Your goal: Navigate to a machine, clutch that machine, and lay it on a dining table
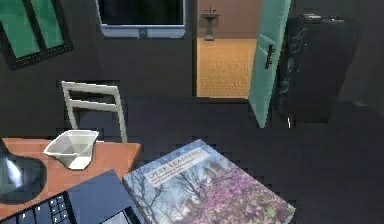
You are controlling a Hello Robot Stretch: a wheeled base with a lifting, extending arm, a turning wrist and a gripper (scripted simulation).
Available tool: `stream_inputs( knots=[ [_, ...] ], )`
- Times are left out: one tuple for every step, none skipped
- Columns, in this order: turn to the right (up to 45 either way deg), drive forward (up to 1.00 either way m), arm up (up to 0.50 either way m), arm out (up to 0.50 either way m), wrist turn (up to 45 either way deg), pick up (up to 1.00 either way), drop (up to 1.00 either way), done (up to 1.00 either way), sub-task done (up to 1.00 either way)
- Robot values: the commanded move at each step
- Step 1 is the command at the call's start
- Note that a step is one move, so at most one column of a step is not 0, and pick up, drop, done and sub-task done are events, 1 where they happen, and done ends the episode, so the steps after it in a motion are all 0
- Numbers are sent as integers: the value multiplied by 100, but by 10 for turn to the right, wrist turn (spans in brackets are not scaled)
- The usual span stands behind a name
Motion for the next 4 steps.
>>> stream_inputs(
  knots=[
    [0, 20, 0, 0, 0, 0, 0, 0, 0],
    [450, 0, 0, 0, 0, 0, 0, 0, 0],
    [450, 0, 0, 0, 0, 0, 0, 0, 0],
    [120, 0, 0, 0, 0, 0, 0, 0, 0]
  ],
)
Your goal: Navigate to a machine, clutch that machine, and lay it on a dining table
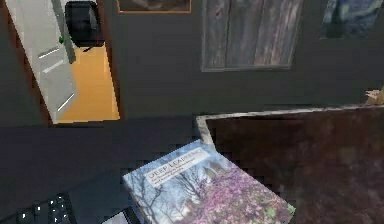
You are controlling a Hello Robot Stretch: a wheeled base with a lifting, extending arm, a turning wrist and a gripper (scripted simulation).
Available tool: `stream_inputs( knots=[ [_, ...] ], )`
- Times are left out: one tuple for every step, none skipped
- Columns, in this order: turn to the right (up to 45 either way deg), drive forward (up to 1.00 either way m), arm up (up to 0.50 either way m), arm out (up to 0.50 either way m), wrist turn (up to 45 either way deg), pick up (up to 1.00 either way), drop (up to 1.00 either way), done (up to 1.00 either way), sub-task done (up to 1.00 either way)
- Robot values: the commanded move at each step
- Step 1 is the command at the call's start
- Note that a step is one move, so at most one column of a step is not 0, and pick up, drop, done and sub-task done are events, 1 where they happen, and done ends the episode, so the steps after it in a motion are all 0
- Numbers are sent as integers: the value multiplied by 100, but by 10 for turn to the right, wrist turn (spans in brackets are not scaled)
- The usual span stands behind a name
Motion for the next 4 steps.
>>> stream_inputs(
  knots=[
    [-450, 0, 0, 0, 0, 0, 0, 0, 0],
    [-450, 0, 0, 0, 0, 0, 0, 0, 0],
    [-240, 0, 0, 0, 0, 0, 0, 0, 0],
    [450, 0, 0, 0, 0, 0, 0, 0, 0]
  ],
)
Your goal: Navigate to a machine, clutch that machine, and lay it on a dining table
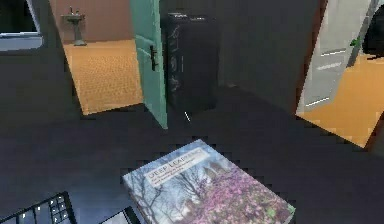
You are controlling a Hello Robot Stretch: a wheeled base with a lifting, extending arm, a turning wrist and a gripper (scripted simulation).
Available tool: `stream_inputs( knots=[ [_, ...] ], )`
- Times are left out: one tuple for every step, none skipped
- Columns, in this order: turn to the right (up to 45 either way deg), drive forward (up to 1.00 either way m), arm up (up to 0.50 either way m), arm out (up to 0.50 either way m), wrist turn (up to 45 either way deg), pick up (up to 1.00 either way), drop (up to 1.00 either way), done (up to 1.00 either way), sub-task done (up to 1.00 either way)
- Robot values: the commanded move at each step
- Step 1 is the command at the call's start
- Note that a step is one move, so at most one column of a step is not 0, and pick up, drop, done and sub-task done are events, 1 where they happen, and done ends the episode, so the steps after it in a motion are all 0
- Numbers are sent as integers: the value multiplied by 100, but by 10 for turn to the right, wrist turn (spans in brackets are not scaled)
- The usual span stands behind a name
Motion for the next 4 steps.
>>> stream_inputs(
  knots=[
    [450, 0, 0, 0, 0, 0, 0, 0, 0],
    [300, 0, 0, 0, 0, 0, 0, 0, 0],
    [-450, 0, 0, 0, 0, 0, 0, 0, 0],
    [-450, 0, 0, 0, 0, 0, 0, 0, 0]
  ],
)
